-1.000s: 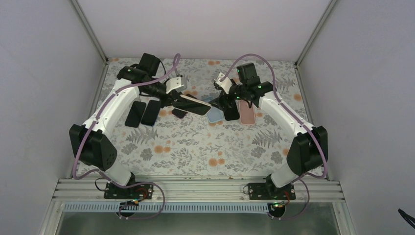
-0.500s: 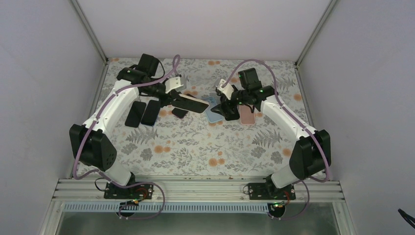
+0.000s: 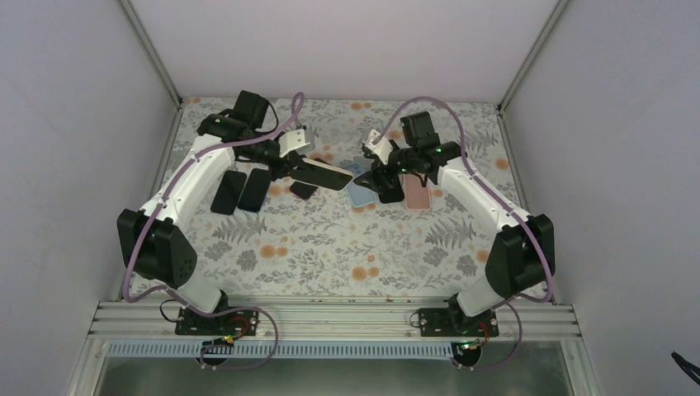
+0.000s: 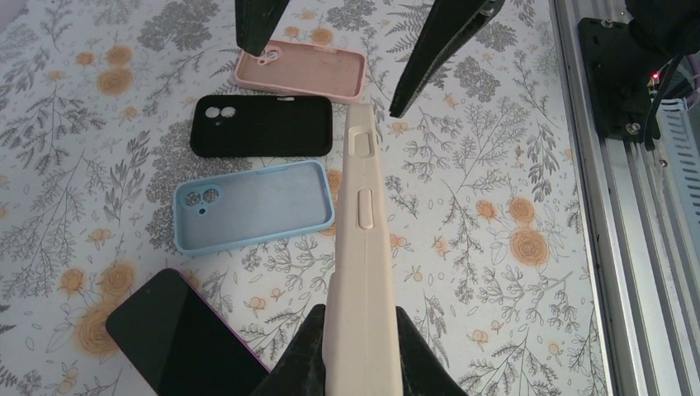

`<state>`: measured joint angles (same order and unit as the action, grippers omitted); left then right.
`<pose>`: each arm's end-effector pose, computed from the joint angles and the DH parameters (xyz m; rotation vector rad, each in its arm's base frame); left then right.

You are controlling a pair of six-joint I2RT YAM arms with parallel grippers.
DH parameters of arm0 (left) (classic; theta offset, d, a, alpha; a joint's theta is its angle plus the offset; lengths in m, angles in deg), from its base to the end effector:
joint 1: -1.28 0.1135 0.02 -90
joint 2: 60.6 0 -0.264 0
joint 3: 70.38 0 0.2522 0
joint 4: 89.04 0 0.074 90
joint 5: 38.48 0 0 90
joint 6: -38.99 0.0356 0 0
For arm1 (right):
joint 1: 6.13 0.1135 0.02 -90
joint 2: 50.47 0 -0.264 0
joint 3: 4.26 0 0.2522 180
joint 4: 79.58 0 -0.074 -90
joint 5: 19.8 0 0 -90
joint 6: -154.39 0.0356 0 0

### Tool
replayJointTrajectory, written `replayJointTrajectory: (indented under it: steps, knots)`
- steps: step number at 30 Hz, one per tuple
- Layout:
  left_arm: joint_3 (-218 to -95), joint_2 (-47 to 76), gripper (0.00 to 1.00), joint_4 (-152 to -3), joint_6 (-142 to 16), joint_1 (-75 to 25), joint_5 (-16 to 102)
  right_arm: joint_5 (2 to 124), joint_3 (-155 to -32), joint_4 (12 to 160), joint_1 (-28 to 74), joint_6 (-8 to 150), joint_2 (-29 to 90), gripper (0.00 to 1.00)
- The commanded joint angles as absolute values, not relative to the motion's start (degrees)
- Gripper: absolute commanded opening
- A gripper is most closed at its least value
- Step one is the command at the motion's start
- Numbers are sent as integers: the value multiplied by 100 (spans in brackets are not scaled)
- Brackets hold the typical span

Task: Take the phone out of the phone case
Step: Remove the phone case from the phone.

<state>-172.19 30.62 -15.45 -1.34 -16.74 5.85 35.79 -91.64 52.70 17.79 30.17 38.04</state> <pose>0.2949 -0.1227 0.3357 1.5171 1.8328 -0.8040 0.2965 0.1535 0.2946 -1.3549 1.8855 0.6336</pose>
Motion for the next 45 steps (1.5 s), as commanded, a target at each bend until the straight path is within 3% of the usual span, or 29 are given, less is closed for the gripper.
replayJointTrajectory:
  steps: [1, 45]
  knots:
    - [-17249, 2886, 2, -1714, -172, -1690, 198, 3415, -9445, 5454, 1778, 3125, 3965, 88]
    - [-17350, 2838, 2, -1073, 282, -1772, -86, 3890, -10699, 5393, 1342, 2682, 5002, 85]
